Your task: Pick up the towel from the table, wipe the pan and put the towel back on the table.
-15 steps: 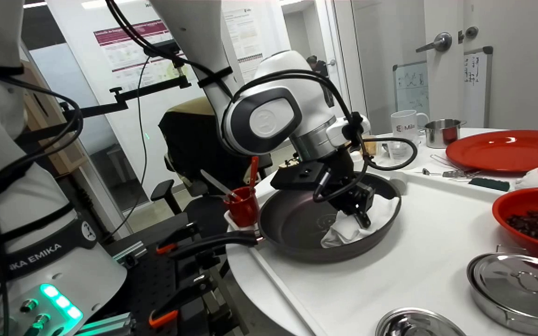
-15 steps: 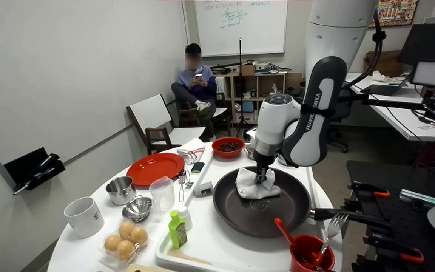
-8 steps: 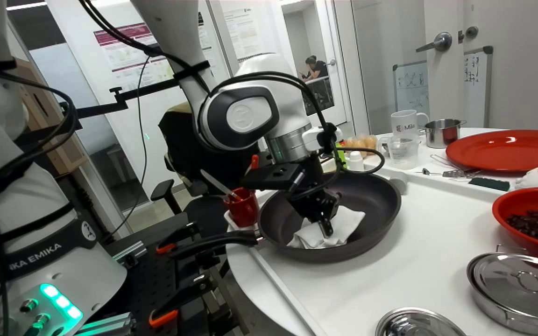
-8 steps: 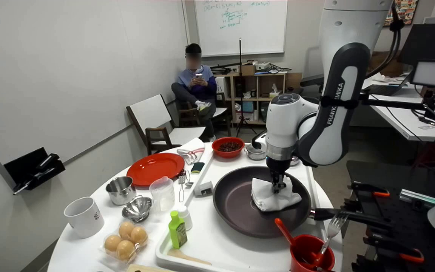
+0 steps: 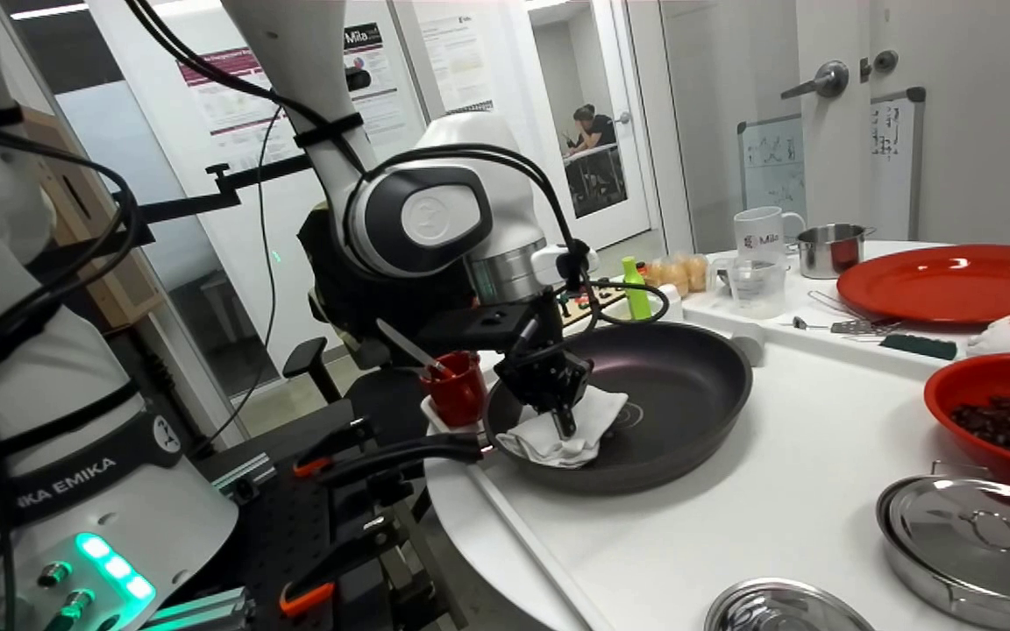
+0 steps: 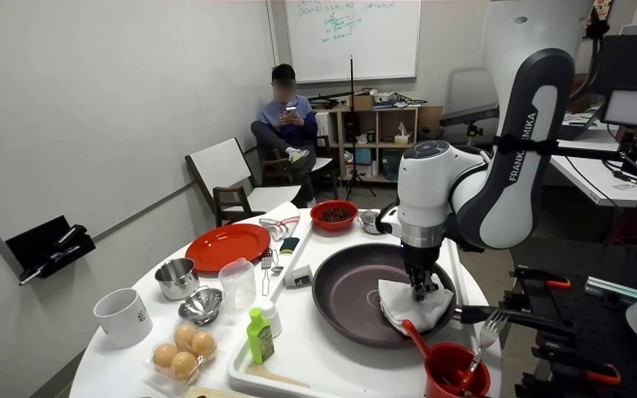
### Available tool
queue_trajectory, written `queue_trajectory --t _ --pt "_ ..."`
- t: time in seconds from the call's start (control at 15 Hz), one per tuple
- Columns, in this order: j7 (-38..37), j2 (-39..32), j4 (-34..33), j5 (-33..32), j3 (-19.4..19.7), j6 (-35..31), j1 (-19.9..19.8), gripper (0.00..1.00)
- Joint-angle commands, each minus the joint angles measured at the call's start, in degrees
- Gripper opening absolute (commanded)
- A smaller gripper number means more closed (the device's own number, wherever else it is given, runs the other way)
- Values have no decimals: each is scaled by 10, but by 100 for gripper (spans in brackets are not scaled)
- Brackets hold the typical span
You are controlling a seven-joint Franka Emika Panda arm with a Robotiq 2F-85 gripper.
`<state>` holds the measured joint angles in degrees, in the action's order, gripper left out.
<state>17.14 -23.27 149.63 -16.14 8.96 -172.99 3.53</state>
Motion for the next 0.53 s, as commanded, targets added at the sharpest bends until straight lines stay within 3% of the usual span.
queue_trajectory --t 0.0,0.33,0.47 --pt "6 18 18 -12 -28 11 -10 8" --pt "1 -4 8 -4 -64 -16 -12 8" --pt "-9 -16 1 -10 -56 -39 4 8"
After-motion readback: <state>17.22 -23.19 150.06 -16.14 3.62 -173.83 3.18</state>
